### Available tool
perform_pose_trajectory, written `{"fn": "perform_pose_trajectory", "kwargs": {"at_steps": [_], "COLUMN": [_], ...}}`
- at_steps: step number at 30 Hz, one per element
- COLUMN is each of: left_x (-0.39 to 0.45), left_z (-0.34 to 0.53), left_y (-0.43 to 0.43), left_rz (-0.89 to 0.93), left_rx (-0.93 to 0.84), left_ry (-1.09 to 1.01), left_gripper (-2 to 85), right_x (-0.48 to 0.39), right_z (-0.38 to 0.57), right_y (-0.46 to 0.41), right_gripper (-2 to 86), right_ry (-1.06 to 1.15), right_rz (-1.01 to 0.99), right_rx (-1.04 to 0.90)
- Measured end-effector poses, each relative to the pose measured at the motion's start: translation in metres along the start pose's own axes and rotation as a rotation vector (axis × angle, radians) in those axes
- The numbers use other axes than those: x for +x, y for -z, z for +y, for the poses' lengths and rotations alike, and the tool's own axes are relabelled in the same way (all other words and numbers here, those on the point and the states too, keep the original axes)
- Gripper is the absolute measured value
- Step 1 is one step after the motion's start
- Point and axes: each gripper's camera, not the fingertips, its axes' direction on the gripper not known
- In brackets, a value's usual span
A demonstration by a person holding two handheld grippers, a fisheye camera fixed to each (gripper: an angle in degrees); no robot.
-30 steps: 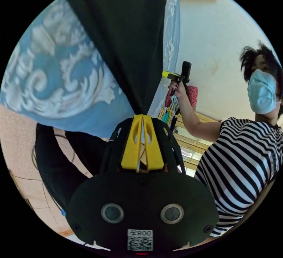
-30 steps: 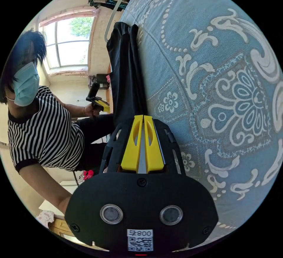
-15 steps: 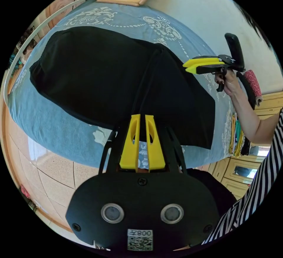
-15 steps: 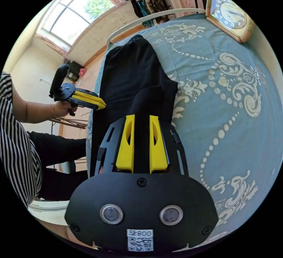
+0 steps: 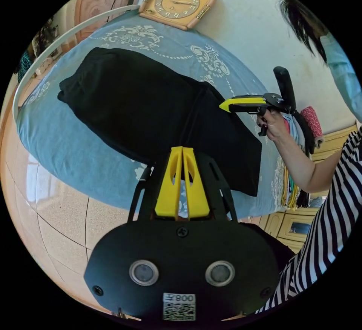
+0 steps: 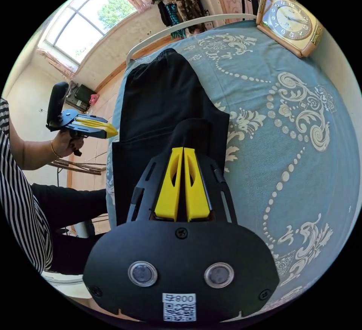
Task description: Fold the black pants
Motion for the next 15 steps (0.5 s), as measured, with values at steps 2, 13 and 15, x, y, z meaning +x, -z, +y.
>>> {"fn": "perform_pose_trajectory", "kwargs": {"at_steps": [2, 13, 15], "left_x": [0.003, 0.016, 0.014], "left_z": [-0.001, 0.000, 0.001], "left_y": [-0.014, -0.047, -0.038], "left_rz": [0.019, -0.014, -0.004], "left_rx": [-0.025, -0.102, -0.074], "left_ry": [-0.014, -0.089, -0.082], "left_gripper": [1.5, 0.5, 0.4], "right_x": [0.001, -0.011, -0.012], "right_z": [-0.001, -0.002, -0.001], "right_y": [-0.009, -0.016, -0.010], "right_gripper": [0.3, 0.2, 0.2], "right_ry": [-0.016, -0.027, -0.032], "right_rz": [-0.005, 0.009, 0.006], "right_rx": [-0.026, -0.041, -0.023]}}
